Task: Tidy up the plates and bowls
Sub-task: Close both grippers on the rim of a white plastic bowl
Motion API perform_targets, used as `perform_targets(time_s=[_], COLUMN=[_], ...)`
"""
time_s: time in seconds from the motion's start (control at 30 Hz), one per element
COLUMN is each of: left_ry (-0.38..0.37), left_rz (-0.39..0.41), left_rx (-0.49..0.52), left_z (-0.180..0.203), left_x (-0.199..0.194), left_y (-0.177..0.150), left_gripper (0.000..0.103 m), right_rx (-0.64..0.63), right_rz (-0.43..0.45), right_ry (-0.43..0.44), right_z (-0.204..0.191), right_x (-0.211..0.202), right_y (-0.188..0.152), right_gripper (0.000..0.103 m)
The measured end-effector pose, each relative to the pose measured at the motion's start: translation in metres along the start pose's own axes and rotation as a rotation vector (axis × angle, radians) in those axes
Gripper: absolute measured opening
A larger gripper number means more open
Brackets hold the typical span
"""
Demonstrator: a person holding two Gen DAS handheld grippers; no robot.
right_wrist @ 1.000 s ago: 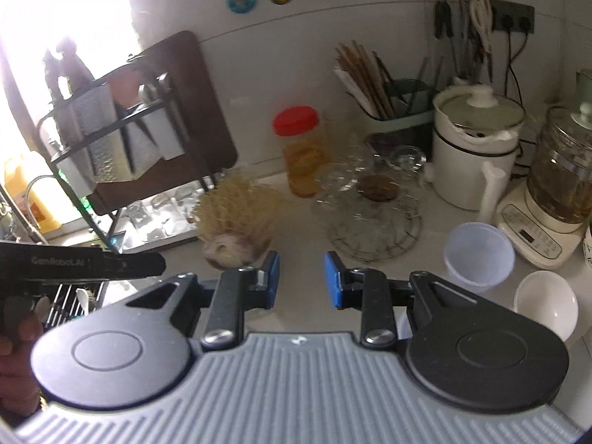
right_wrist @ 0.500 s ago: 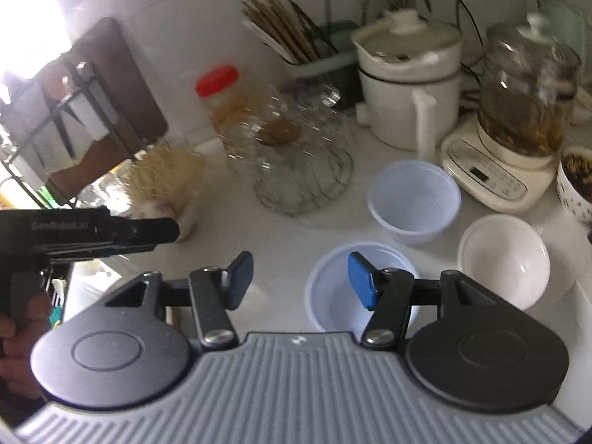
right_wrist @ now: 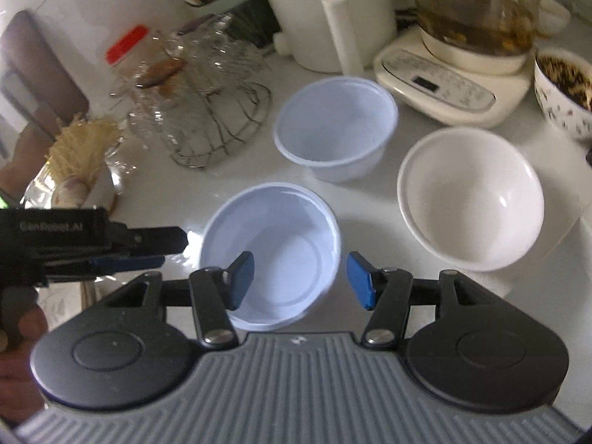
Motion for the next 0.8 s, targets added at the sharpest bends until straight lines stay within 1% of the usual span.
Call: perform_targets(time_s=[0.03,0.07,0.1,0.17,0.3,0.33,0.37,0.4,0.43,0.5,0.57,0.7,0.8], left_ry=[0.006,0.005,0.0,-0.003,0.003,0.003,-0.006,-0.015,-0.022,-0.026,-0.037,-0.031,-0.033], left_rz=[-0.007,-0.018,-0.026,-0.037,-0.038,-0.038,-0.036,-0.036,-0.035,-0.033,-0.032,-0.024,-0.017], left_rx=[-0.006,-0.019,-0.034,-0.054,-0.074,-0.082,-0.091,-0.093,-0.09,-0.085,-0.088,-0.078,-0.091], left_z=[-0.001,-0.002,-0.005,-0.009,-0.013,-0.015,-0.016,-0.016,-0.016,-0.015,-0.014,-0.011,-0.011], left_x=[0.005,0.01,0.014,0.018,0.022,0.022,0.022,0.022,0.021,0.022,0.022,0.018,0.009], left_y=[-0.001,-0.002,-0.004,-0.006,-0.007,-0.007,-0.007,-0.007,-0.007,-0.007,-0.006,-0.006,-0.005], left_gripper=[0.05,0.049,0.049,0.047,0.028,0.026,0.024,0.021,0.018,0.014,0.01,0.008,0.008], right_rx=[-0.001,-0.002,-0.004,-0.011,-0.007,-0.003,-0.001,0.0,-0.002,-0.032,-0.042,-0.057,-0.074], right_rz=[-0.002,-0.005,-0.005,-0.008,-0.019,-0.023,-0.027,-0.032,-0.03,-0.02,-0.013,-0.013,-0.005], right_ry=[0.003,0.001,-0.002,-0.003,-0.015,-0.013,-0.013,-0.012,-0.01,-0.012,0.004,0.023,0.043], right_z=[0.001,0.002,0.003,0.004,0.009,0.011,0.011,0.012,0.012,0.011,0.011,0.009,0.005], right_x=[0.003,0.005,0.006,0.01,0.015,0.016,0.019,0.021,0.022,0.023,0.023,0.02,0.015], right_y=[0.0,0.0,-0.002,-0.004,-0.009,-0.009,-0.01,-0.01,-0.01,-0.009,-0.009,-0.006,-0.001], right_gripper=[0.058,0.055,0.051,0.045,0.037,0.036,0.033,0.028,0.026,0.02,0.016,0.015,0.015])
Point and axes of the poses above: each gripper's, at about its wrist camera, not at the fingertips, and x roughly the way its jaws point, z to its right, y to its top, the point moved 6 cm from there along x, roughly the way its jaws point, and after that the axes turned 6 degrees about -x, right-handed, at the moved point
